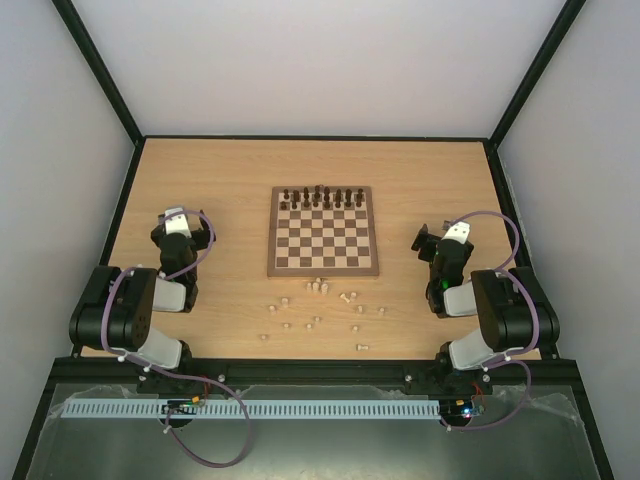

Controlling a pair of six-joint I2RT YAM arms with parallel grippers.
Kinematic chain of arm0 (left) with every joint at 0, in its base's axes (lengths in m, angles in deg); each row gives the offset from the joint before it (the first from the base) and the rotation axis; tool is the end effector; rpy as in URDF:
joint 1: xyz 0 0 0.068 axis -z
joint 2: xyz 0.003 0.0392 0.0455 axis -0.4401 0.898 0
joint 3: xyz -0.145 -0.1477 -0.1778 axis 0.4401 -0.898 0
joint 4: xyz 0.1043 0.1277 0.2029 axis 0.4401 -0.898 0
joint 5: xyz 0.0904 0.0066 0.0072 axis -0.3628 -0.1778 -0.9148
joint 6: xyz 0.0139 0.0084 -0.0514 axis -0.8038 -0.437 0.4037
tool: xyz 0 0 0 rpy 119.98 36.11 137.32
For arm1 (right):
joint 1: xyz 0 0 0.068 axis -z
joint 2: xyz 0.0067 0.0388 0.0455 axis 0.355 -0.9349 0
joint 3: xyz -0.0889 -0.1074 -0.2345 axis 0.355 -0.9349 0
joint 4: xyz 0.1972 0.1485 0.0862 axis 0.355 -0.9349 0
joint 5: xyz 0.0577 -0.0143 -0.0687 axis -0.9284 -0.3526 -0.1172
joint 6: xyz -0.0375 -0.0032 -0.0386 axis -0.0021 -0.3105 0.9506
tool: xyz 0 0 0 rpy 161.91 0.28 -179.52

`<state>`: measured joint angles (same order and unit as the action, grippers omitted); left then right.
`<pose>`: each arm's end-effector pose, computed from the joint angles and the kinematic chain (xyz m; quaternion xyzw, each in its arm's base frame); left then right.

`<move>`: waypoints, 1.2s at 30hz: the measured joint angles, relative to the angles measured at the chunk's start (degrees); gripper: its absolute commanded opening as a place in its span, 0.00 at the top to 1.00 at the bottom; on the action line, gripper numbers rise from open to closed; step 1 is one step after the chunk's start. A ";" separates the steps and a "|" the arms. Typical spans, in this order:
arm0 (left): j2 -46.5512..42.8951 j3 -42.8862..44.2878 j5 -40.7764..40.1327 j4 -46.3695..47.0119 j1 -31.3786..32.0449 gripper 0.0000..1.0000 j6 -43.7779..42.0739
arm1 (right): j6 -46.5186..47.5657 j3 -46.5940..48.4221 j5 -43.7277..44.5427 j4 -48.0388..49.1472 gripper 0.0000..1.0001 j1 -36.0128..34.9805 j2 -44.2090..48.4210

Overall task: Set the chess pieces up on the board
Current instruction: Pick up the chess piece at the center of the board.

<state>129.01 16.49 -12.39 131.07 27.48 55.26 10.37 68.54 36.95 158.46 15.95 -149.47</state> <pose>0.2428 0.0032 0.1511 -0.1174 0.7286 0.0488 0.6731 0.2349 0.0076 0.1458 0.1556 0.7230 -0.0379 0.6720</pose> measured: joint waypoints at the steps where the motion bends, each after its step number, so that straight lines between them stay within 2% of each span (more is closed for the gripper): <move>1: 0.00 0.00 0.02 0.00 0.02 0.01 0.00 | 0.00 0.00 0.00 -0.02 0.02 0.00 0.00; 18: -0.07 0.07 -0.15 -0.28 0.02 0.01 0.00 | 0.57 -0.07 -0.85 0.37 0.01 0.00 0.04; 22: -3.63 1.29 -0.81 -5.75 0.98 0.01 -0.70 | 2.16 -0.26 -4.52 -0.04 0.02 0.00 1.92; 25: -10.88 2.19 -0.87 -10.60 2.34 0.01 -1.25 | 1.18 1.27 -4.22 -8.04 0.01 -0.11 7.85; 29: -25.77 4.07 -0.26 -17.99 5.66 0.01 -1.14 | -1.55 8.50 -4.39 -20.24 0.01 -0.48 16.96; 32: -35.85 9.25 0.00 -27.28 10.23 0.01 0.68 | -6.86 13.64 -5.77 -29.79 0.01 -1.42 26.29; 36: -42.27 19.56 -0.46 -42.60 14.95 0.01 7.04 | -13.44 25.44 -12.02 -43.93 0.01 -1.62 30.99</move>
<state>86.73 36.05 -12.85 88.47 42.43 62.30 -3.07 93.98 24.93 114.53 14.34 -118.47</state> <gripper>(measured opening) 0.991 0.986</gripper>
